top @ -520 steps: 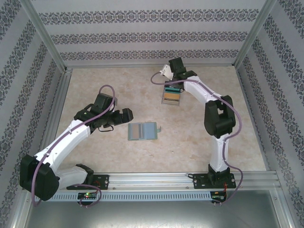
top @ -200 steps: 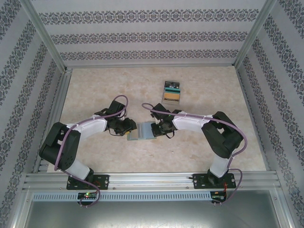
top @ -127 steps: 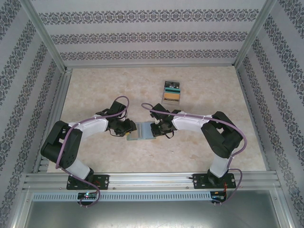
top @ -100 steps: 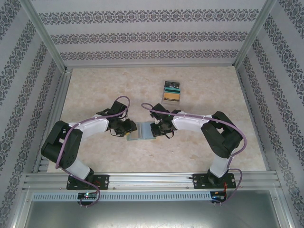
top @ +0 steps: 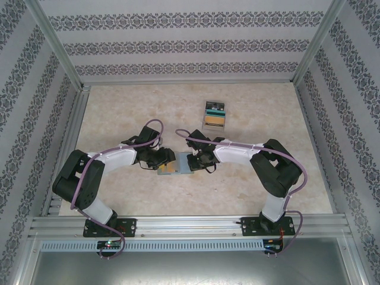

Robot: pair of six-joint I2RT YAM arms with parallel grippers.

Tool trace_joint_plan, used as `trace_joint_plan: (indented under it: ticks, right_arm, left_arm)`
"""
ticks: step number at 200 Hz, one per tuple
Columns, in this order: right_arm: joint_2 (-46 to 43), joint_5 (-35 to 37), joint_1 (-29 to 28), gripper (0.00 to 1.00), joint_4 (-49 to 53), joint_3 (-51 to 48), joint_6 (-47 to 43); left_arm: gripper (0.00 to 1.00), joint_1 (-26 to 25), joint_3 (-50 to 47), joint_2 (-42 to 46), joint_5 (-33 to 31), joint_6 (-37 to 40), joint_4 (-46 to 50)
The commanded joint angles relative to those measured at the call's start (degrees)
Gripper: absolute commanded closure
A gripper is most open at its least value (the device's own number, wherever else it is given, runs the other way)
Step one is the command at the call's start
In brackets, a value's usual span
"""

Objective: Take the credit cards out of the card holder

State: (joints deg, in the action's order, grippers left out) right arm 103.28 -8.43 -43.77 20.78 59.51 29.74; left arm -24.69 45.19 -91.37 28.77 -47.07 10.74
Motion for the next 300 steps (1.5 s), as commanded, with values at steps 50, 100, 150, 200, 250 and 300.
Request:
trace_joint_plan:
  ticks: [50,100,150,200,250,300]
  right_arm:
    - [2.36,-2.08,-1.59,0.85,-0.14,0.08,1.1]
    - [-1.13,0.4,-0.82,0.73,-0.42,-0.89,2.25]
    - [-10.43,3.81,1.78,0.7,-2.36,-4.06,3.09]
    - [-9.0,-4.75,1.93,0.73,-5.22,-0.16,4.72]
    - [-3.14,-13.33,1.32,0.78,-11.1,2.05,9.47]
    - [1.87,-19.39,1.32,0.82,-15.49,3.3,12.75]
  left_arm:
    - [0.22,-0.66,-0.57,0.05,2.35,-1.1,-2.3]
    - [0.0,-0.63,-0.63,0.67,1.34,-0.48,-1.12]
    - [0.01,-0.41,0.91,3.19,-1.82,1.66,3.7]
    - [0.12,1.72,1.35,5.96,-4.24,4.45,8.09]
    - [0.61,3.23,0.17,5.18,-5.39,6.26,8.92]
    - [0.84,3.61,-0.54,2.11,-5.73,7.17,8.2]
